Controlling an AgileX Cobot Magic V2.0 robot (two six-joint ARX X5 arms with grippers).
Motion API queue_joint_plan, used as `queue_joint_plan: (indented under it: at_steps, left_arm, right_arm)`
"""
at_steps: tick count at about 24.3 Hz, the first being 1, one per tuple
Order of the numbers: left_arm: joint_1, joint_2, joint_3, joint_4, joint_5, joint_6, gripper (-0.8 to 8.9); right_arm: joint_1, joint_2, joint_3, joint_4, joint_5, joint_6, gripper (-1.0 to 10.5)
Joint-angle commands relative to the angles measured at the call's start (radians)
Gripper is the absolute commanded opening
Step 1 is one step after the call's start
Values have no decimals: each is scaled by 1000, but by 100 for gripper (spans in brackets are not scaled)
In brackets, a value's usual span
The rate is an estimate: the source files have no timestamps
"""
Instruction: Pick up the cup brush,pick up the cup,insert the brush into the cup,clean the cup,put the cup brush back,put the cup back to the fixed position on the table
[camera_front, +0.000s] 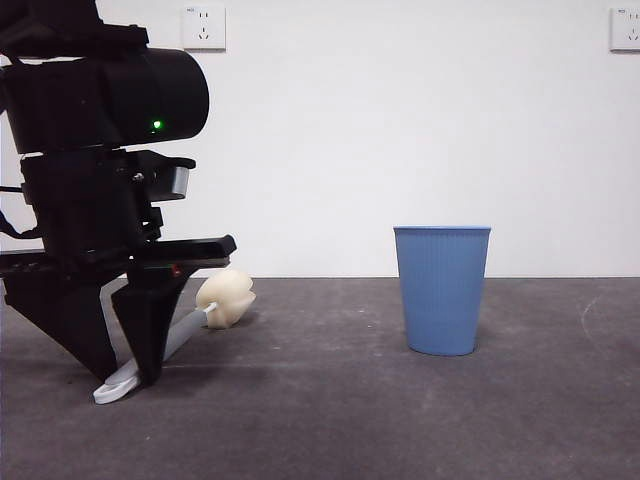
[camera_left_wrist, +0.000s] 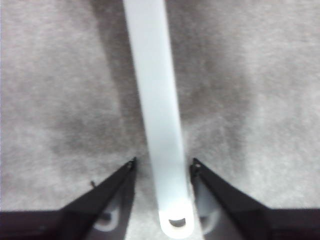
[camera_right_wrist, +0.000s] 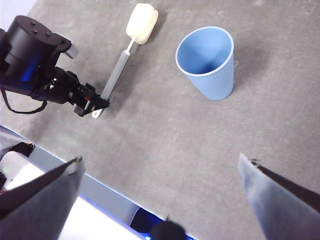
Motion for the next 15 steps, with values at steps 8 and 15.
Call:
queue_joint_plan:
  at_steps: [8,15]
  left_arm:
    - [-8,17,-6,-6,30,-11,-8]
    - [-8,-43,-6,-13,31,-5,-8]
  right_arm:
    - [2,-2,0,6,-9,8,595]
    - [2,2,0,5,-12,34,595]
